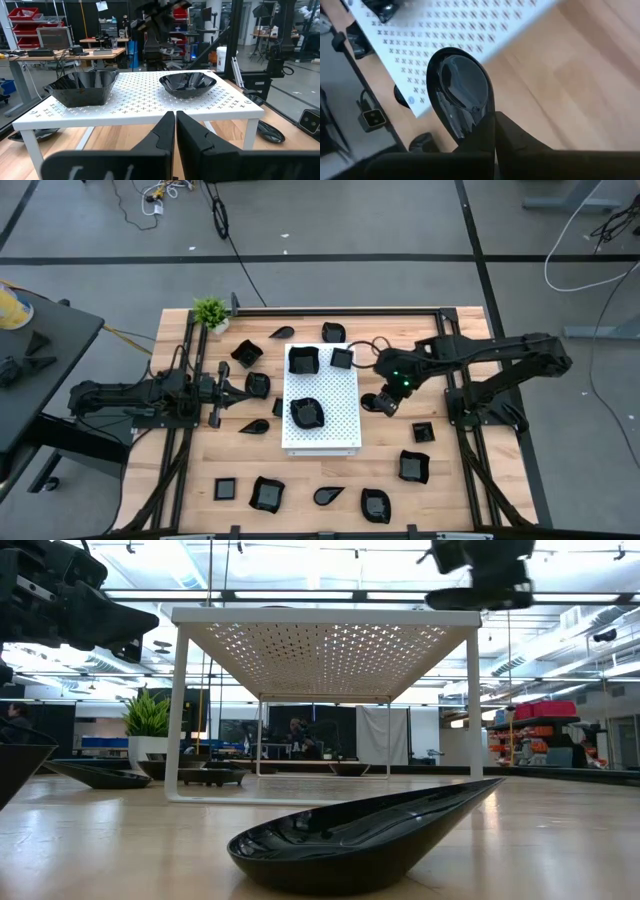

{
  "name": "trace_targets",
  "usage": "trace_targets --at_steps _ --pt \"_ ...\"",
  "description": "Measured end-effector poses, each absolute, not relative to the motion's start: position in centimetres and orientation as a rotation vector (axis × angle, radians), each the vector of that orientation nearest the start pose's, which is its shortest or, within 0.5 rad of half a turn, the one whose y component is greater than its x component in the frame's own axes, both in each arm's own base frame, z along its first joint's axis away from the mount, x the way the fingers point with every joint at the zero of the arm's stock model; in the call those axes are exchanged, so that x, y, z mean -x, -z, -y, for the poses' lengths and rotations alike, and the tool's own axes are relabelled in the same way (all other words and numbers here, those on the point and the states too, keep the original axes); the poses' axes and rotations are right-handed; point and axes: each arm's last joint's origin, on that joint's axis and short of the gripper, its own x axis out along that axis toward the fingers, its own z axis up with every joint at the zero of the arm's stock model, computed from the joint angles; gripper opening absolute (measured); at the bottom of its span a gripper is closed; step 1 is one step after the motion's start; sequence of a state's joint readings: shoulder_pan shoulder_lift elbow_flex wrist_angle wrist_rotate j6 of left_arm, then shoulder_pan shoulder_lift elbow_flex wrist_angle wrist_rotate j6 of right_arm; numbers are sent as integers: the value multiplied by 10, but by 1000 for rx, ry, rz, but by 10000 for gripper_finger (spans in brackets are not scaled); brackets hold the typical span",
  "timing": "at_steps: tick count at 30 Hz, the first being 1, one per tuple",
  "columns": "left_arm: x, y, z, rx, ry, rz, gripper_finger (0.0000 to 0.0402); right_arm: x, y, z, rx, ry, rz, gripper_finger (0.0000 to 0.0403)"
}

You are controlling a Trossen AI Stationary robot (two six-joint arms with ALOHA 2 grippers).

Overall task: Pick & Place Mini shaped plates
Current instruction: Put the black drop shaped plate on the shelf

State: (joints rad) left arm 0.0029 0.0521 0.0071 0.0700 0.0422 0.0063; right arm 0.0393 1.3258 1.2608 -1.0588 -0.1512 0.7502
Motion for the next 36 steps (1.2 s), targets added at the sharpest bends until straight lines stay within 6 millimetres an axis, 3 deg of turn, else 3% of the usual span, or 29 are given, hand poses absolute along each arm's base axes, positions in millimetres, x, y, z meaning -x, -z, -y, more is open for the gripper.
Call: trace_targets --at_steps 13,19,36 --pt "-100 -168 1 -6 40 25 21 -301 -299 -2 -488 121 -1226 2" --pt "-100 -169 1 -7 39 25 21 -321 -305 2 -408 64 -1218 2" --pt "-100 -169 1 -6 39 25 21 -338 -287 14 -430 105 -1261 2"
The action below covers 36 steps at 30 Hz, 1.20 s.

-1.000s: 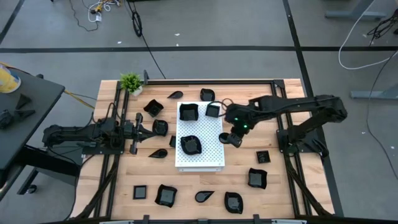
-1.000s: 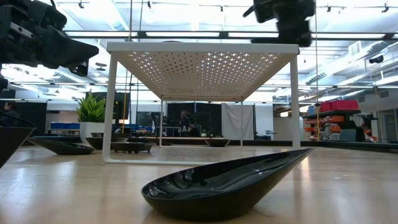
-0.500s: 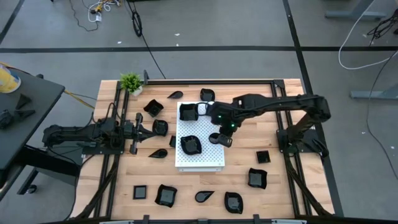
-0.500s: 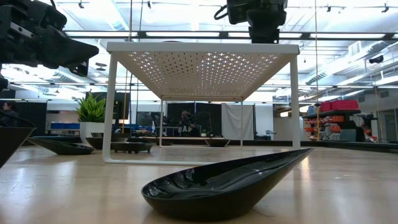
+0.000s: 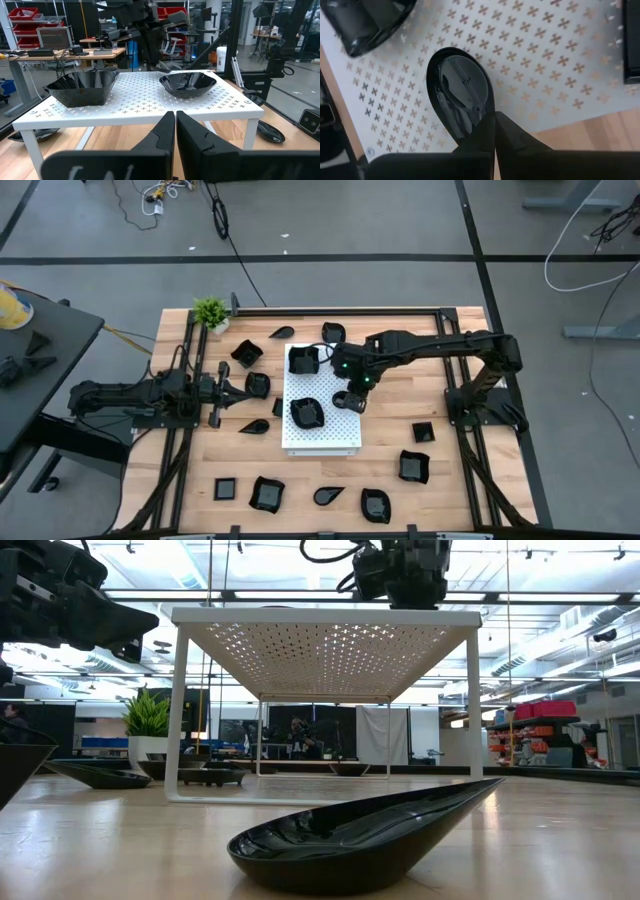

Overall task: Pick & Place Mini shaped plates
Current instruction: Put the black drop shaped plate on the shelf

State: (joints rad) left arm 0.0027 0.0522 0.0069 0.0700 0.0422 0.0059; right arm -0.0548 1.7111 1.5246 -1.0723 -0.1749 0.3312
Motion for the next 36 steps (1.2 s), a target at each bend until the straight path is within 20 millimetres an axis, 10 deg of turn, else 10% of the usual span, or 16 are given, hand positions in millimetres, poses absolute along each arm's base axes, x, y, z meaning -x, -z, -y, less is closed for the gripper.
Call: trace_targets --at_steps 36 --pt "-100 -169 1 -7 39 25 21 -347 -299 -2 498 -588 -1015 2"
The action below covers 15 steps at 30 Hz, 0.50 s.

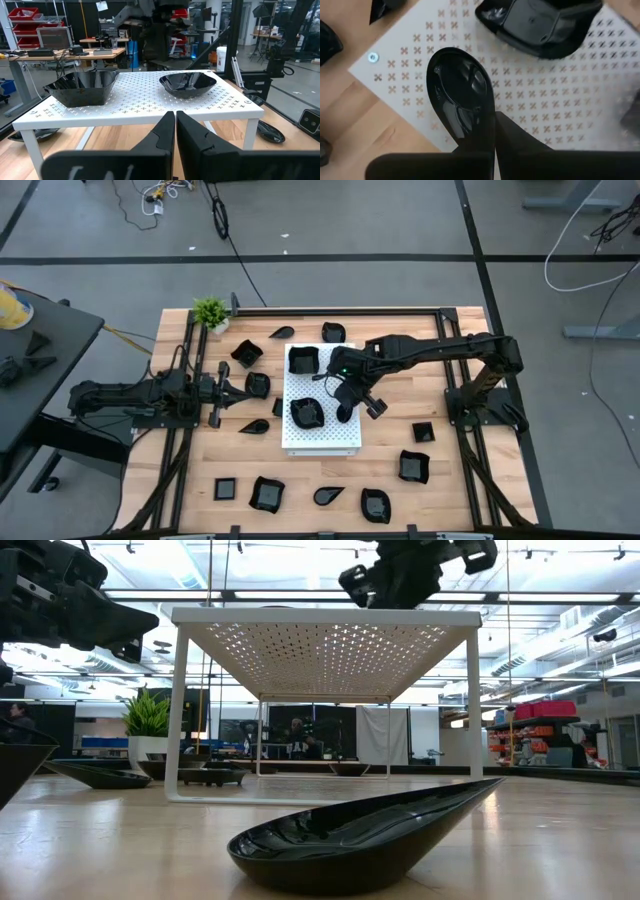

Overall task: Pick & Place Mini shaped plates
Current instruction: Put the black drop shaped plate on the shelf

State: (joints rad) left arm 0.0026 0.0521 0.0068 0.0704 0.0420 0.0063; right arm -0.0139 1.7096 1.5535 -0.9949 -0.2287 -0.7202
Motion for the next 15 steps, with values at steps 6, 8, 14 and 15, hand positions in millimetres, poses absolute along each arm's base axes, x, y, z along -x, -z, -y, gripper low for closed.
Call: trace_targets --at_steps 6,8,14,15 --pt "-100 -168 1 -7 39 25 21 -353 -303 -3 510 -584 -988 2" --pt "-100 -168 1 -6 39 25 21 -357 -297 -3 507 -580 -1015 2" --pt "-100 -168 1 -7 39 25 21 -358 -288 -2 501 -582 -1078 2" --pt "-100 -168 1 -6 39 24 21 -358 -287 -1 499 -582 -1083 2"
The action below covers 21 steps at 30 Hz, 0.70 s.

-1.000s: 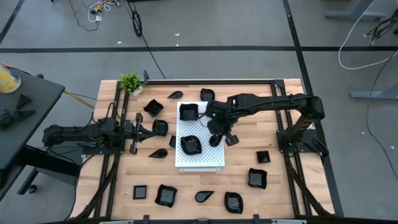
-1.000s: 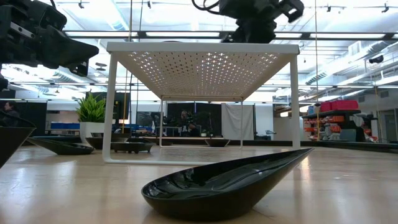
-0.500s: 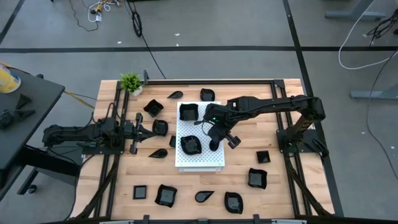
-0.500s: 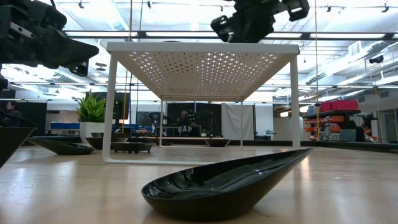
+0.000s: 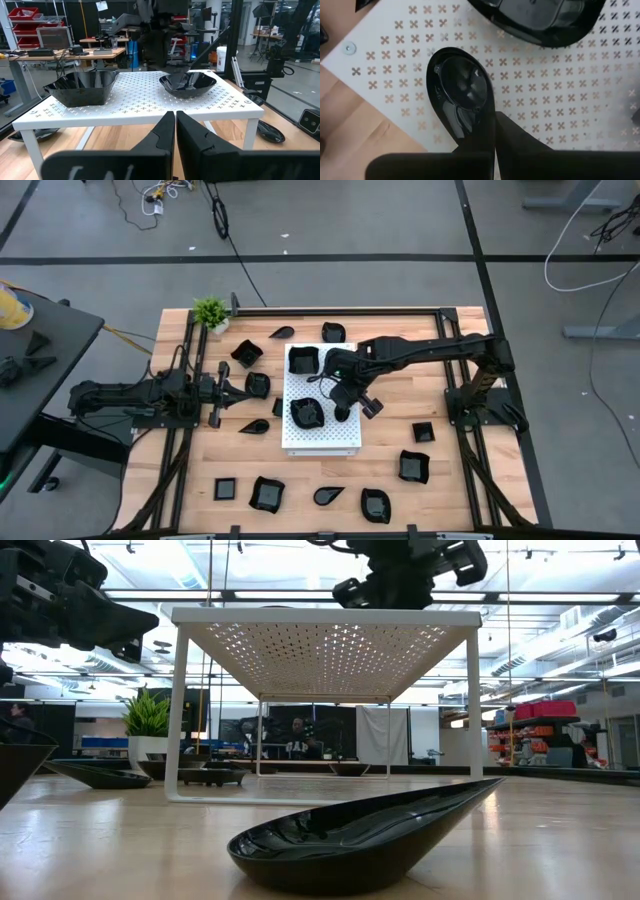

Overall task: Pick & Place Mini shaped plates
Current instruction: Put the black drop shaped plate on the shelf

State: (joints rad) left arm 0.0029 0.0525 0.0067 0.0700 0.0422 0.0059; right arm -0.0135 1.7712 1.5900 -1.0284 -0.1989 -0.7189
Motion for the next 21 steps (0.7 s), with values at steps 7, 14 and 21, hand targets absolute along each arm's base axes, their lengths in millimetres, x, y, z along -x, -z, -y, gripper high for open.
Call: trace_targets --at_steps 7,14,21 --pt "-100 -169 1 -6 40 25 21 -358 -287 3 491 -573 -1087 2" --pt "-100 -169 1 -6 40 25 21 -358 -287 3 501 -579 -1084 11" --pt "-100 -169 1 -7 39 25 21 -358 -287 3 513 -586 -1079 12"
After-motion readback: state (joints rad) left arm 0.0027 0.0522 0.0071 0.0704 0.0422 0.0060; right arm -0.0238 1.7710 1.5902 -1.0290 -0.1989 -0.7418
